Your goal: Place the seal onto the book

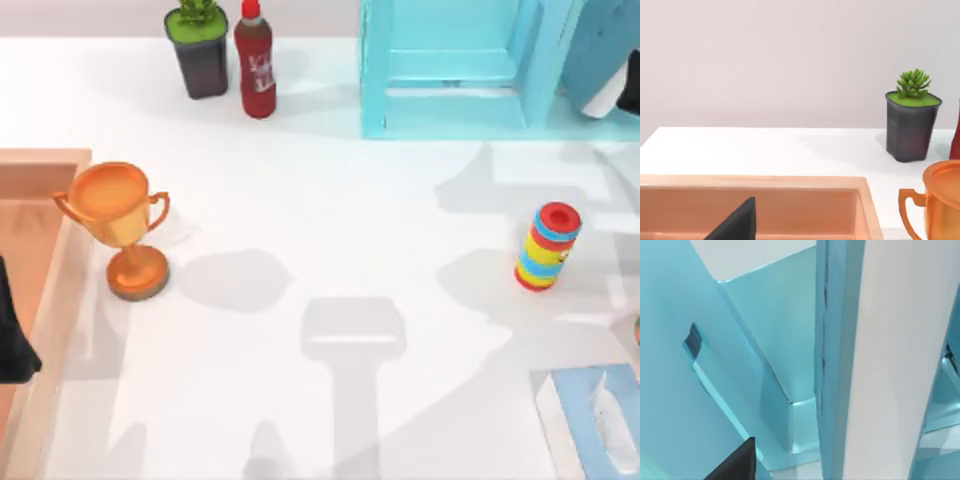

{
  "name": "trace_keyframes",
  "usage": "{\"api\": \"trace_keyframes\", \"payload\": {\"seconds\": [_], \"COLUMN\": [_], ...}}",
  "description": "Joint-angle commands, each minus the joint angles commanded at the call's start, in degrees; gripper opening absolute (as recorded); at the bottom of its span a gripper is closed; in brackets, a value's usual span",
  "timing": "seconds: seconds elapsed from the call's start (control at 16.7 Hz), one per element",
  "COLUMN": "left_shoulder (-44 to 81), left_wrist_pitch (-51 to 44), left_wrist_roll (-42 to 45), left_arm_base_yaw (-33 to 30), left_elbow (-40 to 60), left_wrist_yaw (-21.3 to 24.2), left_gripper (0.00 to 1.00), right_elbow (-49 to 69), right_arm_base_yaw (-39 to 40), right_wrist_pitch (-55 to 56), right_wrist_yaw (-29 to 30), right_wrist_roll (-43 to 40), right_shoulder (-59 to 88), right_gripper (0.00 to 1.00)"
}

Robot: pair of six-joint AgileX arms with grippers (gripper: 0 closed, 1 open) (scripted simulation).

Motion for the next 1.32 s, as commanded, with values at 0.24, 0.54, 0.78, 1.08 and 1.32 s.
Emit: {"api": "trace_keyframes", "payload": {"seconds": [0.24,0.54,0.78,1.08,1.32], "left_shoulder": [0.00,0.00,0.00,0.00,0.00], "left_wrist_pitch": [0.00,0.00,0.00,0.00,0.00], "left_wrist_roll": [0.00,0.00,0.00,0.00,0.00], "left_arm_base_yaw": [0.00,0.00,0.00,0.00,0.00], "left_elbow": [0.00,0.00,0.00,0.00,0.00], "left_wrist_yaw": [0.00,0.00,0.00,0.00,0.00], "left_gripper": [1.00,1.00,1.00,1.00,1.00], "right_elbow": [9.54,19.49,20.95,20.95,20.95], "right_arm_base_yaw": [0.86,1.64,1.72,1.72,1.72], "right_wrist_pitch": [-3.68,-5.30,-5.32,-5.32,-5.32], "right_wrist_yaw": [0.91,1.78,1.90,1.90,1.90], "right_wrist_roll": [0.15,0.23,0.24,0.24,0.24], "right_shoulder": [5.91,14.31,15.82,15.82,15.82], "right_gripper": [1.00,1.00,1.00,0.77,0.47]}}
